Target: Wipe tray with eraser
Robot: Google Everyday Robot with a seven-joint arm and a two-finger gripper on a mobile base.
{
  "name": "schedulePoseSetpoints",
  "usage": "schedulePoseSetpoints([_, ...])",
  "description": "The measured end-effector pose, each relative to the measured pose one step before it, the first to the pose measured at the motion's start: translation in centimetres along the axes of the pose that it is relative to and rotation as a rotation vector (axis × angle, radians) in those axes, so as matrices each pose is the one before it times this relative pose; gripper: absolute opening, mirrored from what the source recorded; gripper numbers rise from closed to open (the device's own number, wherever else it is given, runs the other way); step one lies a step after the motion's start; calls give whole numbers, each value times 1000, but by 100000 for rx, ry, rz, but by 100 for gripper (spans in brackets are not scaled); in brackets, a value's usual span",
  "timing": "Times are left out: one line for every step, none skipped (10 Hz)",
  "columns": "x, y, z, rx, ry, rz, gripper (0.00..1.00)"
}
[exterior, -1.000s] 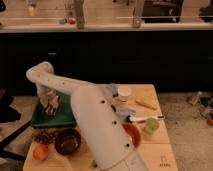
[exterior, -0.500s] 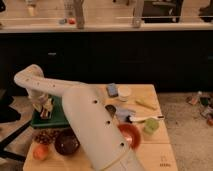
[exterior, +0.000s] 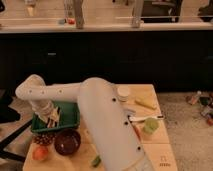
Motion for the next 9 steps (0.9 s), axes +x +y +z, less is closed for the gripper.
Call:
schedulePoseSetpoints([18, 1732, 205, 972, -472, 4668, 0])
schedulePoseSetpoints([491, 1157, 58, 702, -473, 3177, 0])
schedulePoseSetpoints([746, 941, 13, 599, -385, 2831, 0])
schedulePoseSetpoints([1898, 694, 144, 2308, -326, 4447, 0])
schedulePoseSetpoints([1645, 87, -24, 1696, -398, 2253, 0])
schedulePoseSetpoints([1488, -71, 2, 1120, -470, 1592, 0])
schedulePoseSetpoints([1528, -610, -20, 1298, -630, 321, 0])
schedulePoseSetpoints([1297, -1121, 34, 1335, -761, -375, 0])
schedulePoseSetpoints([491, -1297, -4, 681, -484, -1470, 0])
